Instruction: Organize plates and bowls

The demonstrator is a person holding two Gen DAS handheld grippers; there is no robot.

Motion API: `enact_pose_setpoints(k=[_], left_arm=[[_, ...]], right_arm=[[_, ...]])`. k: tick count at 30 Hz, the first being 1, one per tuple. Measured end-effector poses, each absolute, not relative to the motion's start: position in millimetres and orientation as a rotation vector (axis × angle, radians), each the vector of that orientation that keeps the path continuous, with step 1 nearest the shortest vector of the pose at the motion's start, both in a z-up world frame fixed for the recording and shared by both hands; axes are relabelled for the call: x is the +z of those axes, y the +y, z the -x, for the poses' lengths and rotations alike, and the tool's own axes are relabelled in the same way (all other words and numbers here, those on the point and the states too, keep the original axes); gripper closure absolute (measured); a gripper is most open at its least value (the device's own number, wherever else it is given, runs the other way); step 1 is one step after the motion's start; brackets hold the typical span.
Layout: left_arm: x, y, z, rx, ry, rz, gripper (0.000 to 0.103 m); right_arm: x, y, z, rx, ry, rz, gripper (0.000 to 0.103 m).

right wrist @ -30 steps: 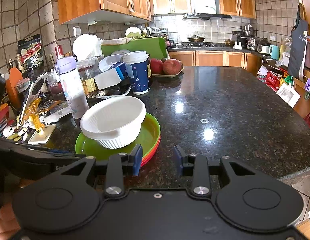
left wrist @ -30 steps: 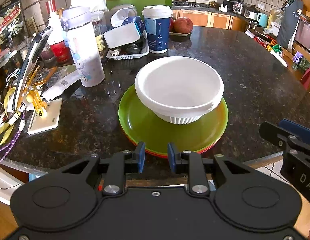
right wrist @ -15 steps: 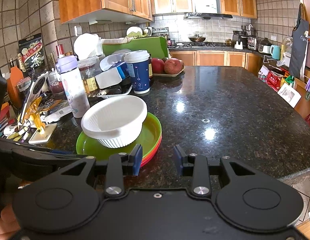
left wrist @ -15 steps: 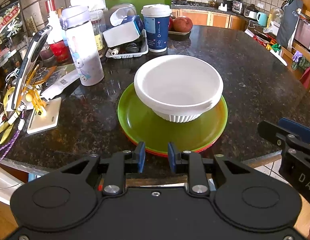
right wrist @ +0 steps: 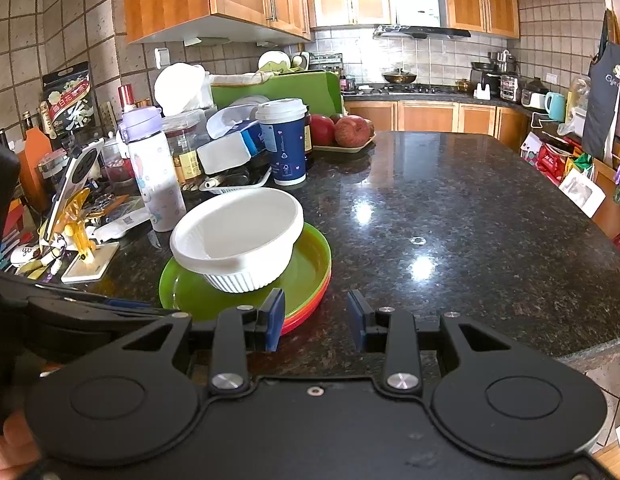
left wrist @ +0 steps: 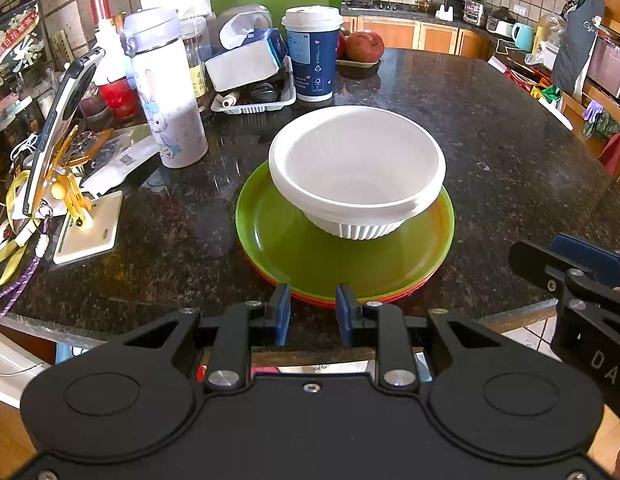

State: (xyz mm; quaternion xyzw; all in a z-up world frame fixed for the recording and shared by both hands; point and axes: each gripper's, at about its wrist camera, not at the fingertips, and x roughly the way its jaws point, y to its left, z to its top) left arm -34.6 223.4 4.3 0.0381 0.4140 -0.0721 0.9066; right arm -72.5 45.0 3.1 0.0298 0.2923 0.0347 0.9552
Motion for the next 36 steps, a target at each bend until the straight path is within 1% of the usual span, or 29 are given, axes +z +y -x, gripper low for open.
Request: enact_pose_setpoints(k=[36], left_arm=[[2.6,229.1,31.1,-0.145,0.868,-0.077,0.068]], right_arm=[[2.6,47.2,73.4,0.082,0.601,-0.053,0.067]])
